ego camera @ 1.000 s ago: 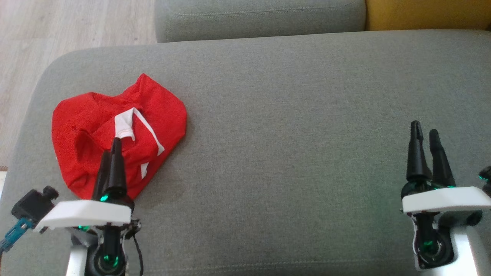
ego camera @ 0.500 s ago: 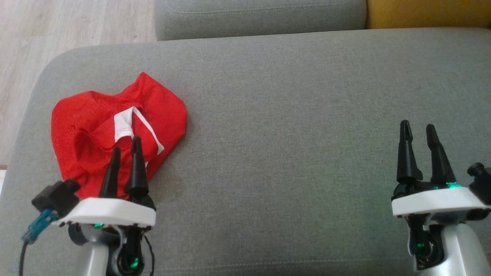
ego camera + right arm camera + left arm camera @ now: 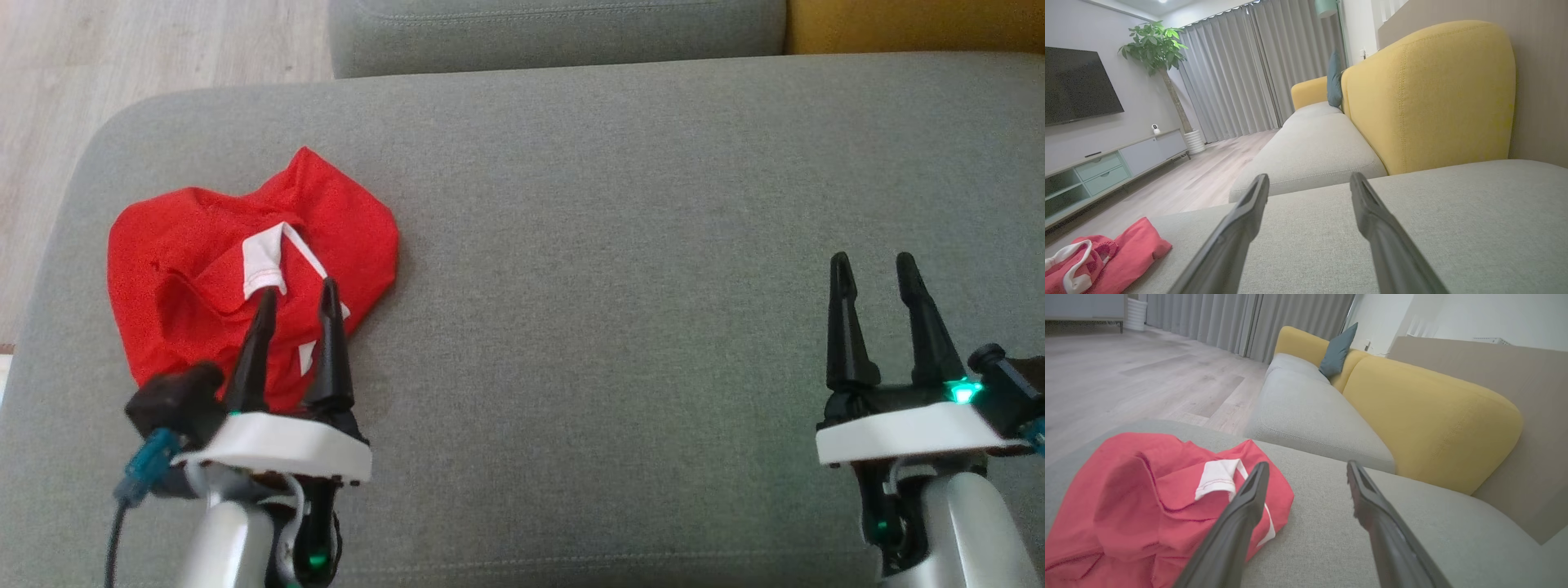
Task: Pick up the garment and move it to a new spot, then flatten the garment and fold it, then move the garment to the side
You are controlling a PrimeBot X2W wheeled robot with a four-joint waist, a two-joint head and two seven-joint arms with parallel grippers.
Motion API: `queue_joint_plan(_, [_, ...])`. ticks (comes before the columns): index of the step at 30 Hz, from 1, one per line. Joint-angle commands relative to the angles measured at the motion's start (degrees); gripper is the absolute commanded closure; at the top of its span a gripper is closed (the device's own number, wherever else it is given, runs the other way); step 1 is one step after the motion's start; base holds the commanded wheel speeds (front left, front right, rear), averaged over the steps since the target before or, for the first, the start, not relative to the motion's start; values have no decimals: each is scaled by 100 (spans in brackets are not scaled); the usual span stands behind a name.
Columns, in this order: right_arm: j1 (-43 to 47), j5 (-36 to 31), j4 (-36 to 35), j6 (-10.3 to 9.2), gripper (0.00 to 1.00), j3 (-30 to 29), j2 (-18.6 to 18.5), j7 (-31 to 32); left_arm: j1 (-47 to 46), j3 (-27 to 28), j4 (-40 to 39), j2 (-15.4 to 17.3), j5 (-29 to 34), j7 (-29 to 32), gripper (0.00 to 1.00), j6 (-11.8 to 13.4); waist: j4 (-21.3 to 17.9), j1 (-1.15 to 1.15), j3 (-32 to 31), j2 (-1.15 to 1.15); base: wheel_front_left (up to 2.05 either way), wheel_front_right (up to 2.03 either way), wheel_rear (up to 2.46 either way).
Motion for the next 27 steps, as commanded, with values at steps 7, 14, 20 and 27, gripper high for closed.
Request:
queue_joint_plan(7, [-140, -473, -361, 20, 0, 151, -46, -183, -396, -339, -296, 352, 757, -182, 0, 416, -18, 0, 23, 0, 0, 0, 0])
queue_joint_plan(14, [-141, -936, -543, 21, 0, 356, -48, -301, -514, -829, -398, 656, 1308, -299, 0, 853, -57, 0, 49, 0, 0, 0, 0])
queue_joint_plan(20, [-148, -1374, -624, 22, 0, 466, -51, -403, -620, -1267, -490, 891, 1705, -399, 0, 1266, -71, 0, 69, 0, 0, 0, 0])
queue_joint_plan(27, [-106, -836, -588, 23, 0, 433, -53, -521, -586, -1253, -749, 858, 1625, -517, 0, 1484, -55, 0, 74, 0, 0, 0, 0])
